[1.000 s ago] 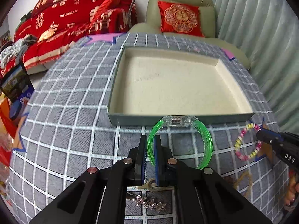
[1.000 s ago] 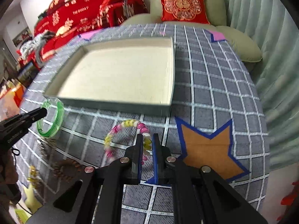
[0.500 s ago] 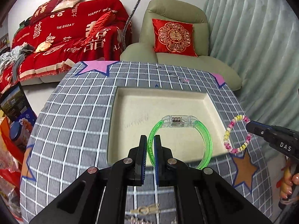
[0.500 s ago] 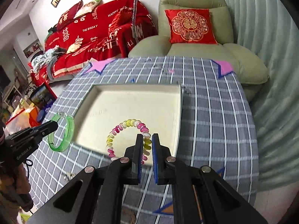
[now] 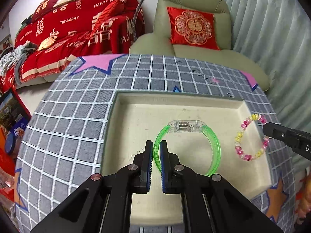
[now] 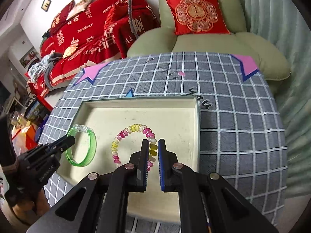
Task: Organize jewelry
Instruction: 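Carry both bracelets into the cream tray and open both tools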
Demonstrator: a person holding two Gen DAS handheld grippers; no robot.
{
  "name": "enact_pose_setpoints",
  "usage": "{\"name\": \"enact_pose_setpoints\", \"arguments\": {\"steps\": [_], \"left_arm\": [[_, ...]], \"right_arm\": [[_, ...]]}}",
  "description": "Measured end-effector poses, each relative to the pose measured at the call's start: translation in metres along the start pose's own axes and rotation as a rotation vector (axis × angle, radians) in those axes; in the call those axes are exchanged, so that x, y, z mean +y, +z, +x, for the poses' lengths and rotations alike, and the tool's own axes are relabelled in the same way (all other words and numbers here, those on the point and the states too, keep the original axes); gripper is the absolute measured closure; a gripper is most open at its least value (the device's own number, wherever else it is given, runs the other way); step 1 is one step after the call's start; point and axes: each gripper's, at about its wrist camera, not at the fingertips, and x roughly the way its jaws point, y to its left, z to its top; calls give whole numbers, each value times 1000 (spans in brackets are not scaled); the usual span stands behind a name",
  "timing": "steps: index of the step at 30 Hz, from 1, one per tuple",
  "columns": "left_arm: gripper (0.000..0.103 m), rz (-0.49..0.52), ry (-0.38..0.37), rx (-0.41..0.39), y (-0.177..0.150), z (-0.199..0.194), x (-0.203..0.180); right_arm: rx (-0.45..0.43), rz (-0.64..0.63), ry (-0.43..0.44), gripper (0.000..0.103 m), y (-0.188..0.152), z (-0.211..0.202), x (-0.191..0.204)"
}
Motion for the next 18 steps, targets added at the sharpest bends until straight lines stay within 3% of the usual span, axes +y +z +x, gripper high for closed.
{"name": "enact_pose_setpoints", "arguments": {"steps": [8, 18], "left_arm": [[86, 17, 52, 56, -5, 39, -6], [86, 78, 140, 49, -10, 50, -14]], "right_arm": [[64, 17, -24, 93, -6, 50, -3], [79, 0, -61, 93, -15, 64, -4]]}}
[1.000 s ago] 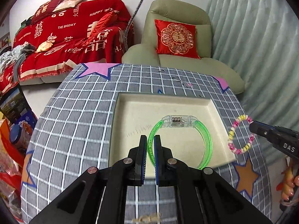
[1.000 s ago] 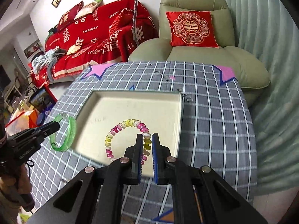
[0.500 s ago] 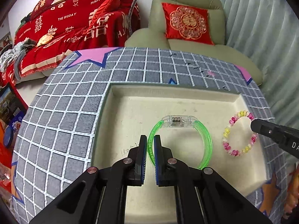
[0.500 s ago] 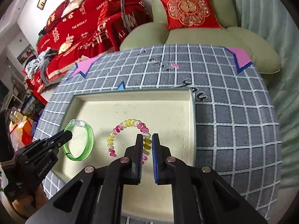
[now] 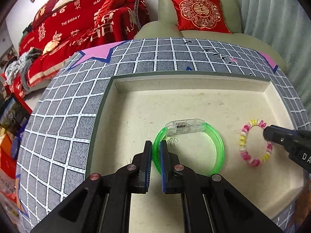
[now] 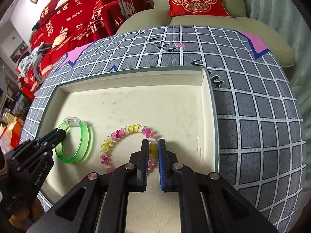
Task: Organize jewelry
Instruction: 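Carry both bracelets into the cream tray and open both tools, then lift both open tools away from the tray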
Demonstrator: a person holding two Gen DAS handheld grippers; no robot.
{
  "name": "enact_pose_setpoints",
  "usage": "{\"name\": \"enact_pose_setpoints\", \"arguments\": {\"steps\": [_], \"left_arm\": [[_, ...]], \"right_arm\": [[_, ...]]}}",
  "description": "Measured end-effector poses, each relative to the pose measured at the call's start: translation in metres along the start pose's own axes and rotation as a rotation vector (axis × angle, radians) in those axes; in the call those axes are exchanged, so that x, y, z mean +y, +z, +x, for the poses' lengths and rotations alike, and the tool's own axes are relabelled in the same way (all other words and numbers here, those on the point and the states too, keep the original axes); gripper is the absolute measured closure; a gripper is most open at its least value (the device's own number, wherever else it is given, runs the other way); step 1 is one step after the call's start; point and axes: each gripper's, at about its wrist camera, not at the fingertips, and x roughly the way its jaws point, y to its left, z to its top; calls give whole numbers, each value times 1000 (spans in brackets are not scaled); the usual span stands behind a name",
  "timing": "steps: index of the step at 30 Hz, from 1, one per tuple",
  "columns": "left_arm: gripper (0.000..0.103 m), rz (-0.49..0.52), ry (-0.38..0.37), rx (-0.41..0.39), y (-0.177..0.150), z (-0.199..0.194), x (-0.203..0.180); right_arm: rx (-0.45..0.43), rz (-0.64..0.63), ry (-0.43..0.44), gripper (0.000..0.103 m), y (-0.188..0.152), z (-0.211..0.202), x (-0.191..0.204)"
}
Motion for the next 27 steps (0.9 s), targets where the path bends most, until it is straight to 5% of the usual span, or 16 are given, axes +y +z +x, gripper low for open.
{"name": "enact_pose_setpoints", "arguments": {"steps": [8, 11, 12, 14, 27], "left_arm": [[86, 9, 21, -22, -2, -13, -3], [84, -12, 8, -48, -2, -26, 2], [56, -13, 8, -51, -1, -28, 2], [0, -28, 28, -64, -2, -36, 5], [0, -25, 2, -155, -35, -100, 17]], "right_arm": [[3, 25, 25, 91, 1, -2, 2], [-17, 68, 69, 66, 2, -12, -5], [-26, 78, 77, 49, 2, -15, -7], [-50, 89, 88, 44, 2, -25, -9], [-137, 70, 169, 23, -28, -98, -2]]}}
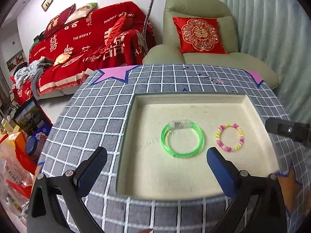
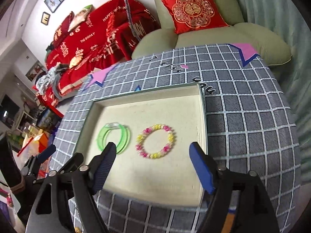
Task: Organize jewelry
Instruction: 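Lift both open tools away from the tray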
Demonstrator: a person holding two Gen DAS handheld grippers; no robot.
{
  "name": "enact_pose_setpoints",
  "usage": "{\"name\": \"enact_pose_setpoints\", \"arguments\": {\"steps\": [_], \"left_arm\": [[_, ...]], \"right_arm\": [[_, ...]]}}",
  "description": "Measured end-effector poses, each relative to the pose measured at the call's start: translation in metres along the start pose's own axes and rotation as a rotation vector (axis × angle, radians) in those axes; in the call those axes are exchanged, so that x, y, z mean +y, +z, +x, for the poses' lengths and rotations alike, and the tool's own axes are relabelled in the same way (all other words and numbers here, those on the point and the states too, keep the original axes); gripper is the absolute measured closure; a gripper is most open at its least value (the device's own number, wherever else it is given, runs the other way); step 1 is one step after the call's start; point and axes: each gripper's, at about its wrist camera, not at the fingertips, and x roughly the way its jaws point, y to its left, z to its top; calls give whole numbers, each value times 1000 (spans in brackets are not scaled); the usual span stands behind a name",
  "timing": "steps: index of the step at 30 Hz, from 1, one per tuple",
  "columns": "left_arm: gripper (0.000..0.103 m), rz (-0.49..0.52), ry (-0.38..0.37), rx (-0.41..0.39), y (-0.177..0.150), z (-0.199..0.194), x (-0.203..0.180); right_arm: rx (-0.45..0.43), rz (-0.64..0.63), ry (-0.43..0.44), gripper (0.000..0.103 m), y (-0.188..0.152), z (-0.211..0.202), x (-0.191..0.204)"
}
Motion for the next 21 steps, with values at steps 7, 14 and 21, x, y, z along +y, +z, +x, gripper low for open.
{"name": "enact_pose_setpoints", "arguments": {"steps": [7, 14, 21], "left_arm": [[0, -2, -27, -6, -33, -48, 17], [0, -17, -24, -14, -77, -87, 31], [0, -38, 2, 12, -125, -108, 44]], "right_arm": [[-41, -18, 20, 16, -34, -47, 4], [-86, -6, 18, 15, -72, -83, -3], [-58, 5, 48, 0, -107, -98, -2]]}}
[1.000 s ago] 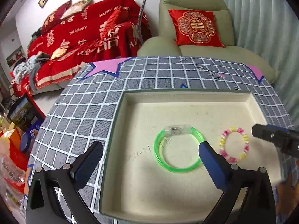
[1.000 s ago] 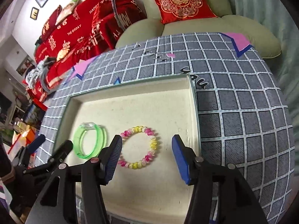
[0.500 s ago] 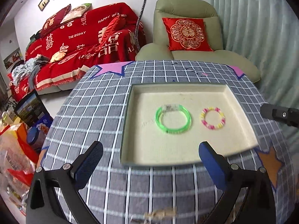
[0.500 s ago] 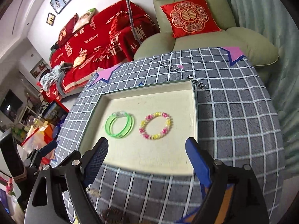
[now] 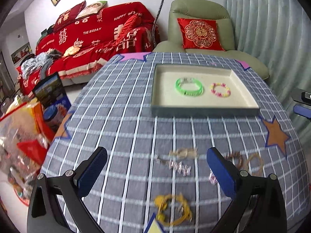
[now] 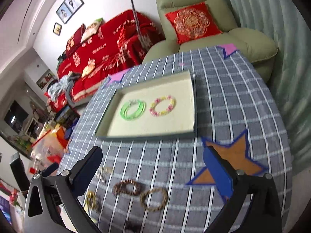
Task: Organize jewelry
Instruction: 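Lift both open tools away from the tray, then grasp the yellow beaded hair tie with the left tool while the right tool grasps the black claw clip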
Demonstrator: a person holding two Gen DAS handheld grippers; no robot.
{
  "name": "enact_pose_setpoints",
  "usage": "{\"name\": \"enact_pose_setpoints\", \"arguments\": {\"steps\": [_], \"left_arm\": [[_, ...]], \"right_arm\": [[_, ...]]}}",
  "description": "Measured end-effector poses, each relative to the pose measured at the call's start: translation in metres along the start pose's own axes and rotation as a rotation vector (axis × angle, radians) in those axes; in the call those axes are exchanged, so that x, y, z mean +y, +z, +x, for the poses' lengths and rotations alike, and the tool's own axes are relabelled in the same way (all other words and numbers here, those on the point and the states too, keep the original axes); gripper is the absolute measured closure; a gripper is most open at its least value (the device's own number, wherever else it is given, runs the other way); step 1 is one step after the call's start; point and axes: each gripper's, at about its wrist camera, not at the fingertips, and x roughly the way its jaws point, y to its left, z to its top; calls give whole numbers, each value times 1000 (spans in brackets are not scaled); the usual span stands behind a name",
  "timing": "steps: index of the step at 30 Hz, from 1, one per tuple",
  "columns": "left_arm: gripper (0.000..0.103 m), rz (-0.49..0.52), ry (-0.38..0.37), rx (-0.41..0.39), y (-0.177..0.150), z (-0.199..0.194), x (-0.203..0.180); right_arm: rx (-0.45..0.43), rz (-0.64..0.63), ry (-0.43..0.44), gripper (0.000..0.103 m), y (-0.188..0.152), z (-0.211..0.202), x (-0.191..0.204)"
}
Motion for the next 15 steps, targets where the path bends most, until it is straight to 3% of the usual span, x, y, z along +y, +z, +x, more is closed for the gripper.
{"name": "enact_pose_setpoints", "arguments": {"steps": [5, 15], "left_arm": [[0, -30, -6, 36, -31, -5, 10], [0, -64, 40, 103, -71, 2, 34]], "right_arm": [[60, -76, -53, 0, -36, -2, 12], [138, -96, -74, 0, -99, 2, 20]]}}
